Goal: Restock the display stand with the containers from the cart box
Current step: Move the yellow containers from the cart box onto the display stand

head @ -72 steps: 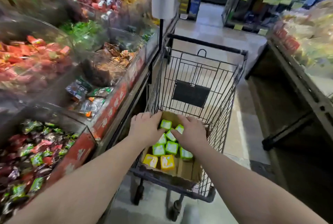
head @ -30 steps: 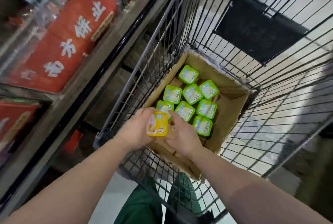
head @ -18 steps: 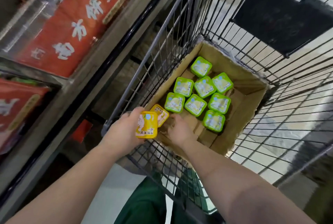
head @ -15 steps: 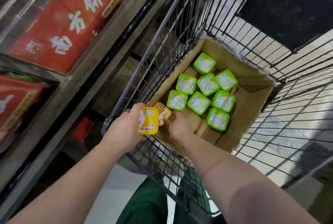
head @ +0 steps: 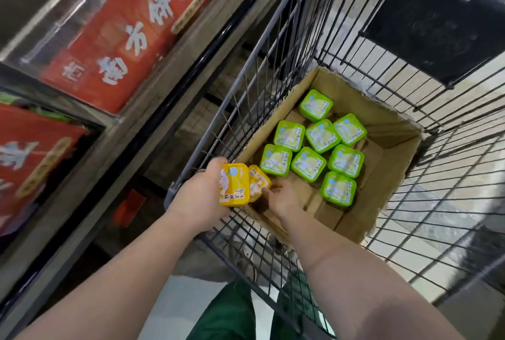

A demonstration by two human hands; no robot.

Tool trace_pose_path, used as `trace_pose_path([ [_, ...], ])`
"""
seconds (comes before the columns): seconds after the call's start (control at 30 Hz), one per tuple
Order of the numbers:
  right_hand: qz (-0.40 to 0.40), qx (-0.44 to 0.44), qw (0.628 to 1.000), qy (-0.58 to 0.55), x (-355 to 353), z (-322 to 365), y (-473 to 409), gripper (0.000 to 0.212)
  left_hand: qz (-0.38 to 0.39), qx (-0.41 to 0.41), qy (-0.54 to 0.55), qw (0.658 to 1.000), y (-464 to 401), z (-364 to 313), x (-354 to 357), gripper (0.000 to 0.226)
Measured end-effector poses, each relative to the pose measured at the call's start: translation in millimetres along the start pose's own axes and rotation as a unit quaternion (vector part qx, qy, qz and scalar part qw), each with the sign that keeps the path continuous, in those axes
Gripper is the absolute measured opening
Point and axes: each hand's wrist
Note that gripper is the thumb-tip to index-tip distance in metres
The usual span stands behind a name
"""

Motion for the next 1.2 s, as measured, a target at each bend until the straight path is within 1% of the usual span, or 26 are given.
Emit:
trace_pose_path([
  [0.07,-0.007,0.002,1.000,-0.008,3,0,-6,0.040,0.000,-0.002,-0.013,1.000,-2,1,2,0.083],
  [0.13,-0.001,-0.001,0.999,-0.045,5,2,-8,0.041,-0.005,-0.002,-0.025,1.000,-5,2,5,0.084],
  [0.23,-0.009,-0.014,0.996,-0.087,1,4,-4,0.039,-0.013,0.007,-0.017,1.000,-9,4,7,0.077],
  [0.3,-0.018,-0.019,0.994,-0.105,-11,4,8,0.037,-0.004,0.017,-0.003,1.000,-7,1,2,0.073],
  [0.37,-0.038,-0.023,0.994,-0.104,-30,7,25,0.037,0.017,0.026,0.014,0.999,-3,-3,-4,0.078],
  [0.43,-0.059,-0.022,0.992,-0.107,-54,15,47,0.033,0.040,0.036,0.048,0.997,0,-5,-11,0.089],
  [0.53,-0.064,-0.021,0.983,-0.172,-86,38,84,0.023,0.052,0.055,0.079,0.994,6,-9,-21,0.102],
  [0.67,-0.070,-0.062,0.981,-0.169,-109,69,125,0.028,0.040,0.084,0.094,0.991,24,-20,-41,0.102],
  [0.8,-0.053,-0.097,0.981,-0.161,-122,101,171,0.034,0.023,0.111,0.122,0.986,53,-17,-64,0.096],
  [0.9,-0.037,-0.132,0.977,-0.162,-129,117,207,0.032,-0.001,0.113,0.124,0.986,83,-6,-78,0.101],
  [1.07,-0.006,-0.224,0.965,-0.133,-120,136,281,0.026,-0.063,0.095,0.186,0.976,163,45,-92,0.103],
  [1.2,0.043,-0.279,0.956,-0.080,-84,158,338,0.023,-0.105,0.070,0.239,0.963,234,103,-104,0.103],
])
Point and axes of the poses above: each hand's wrist, its own y-axis away from the middle knuckle, its own x-axis out of the palm, z = x × y, and after that the axes turned 12 degrees about -x, right-handed
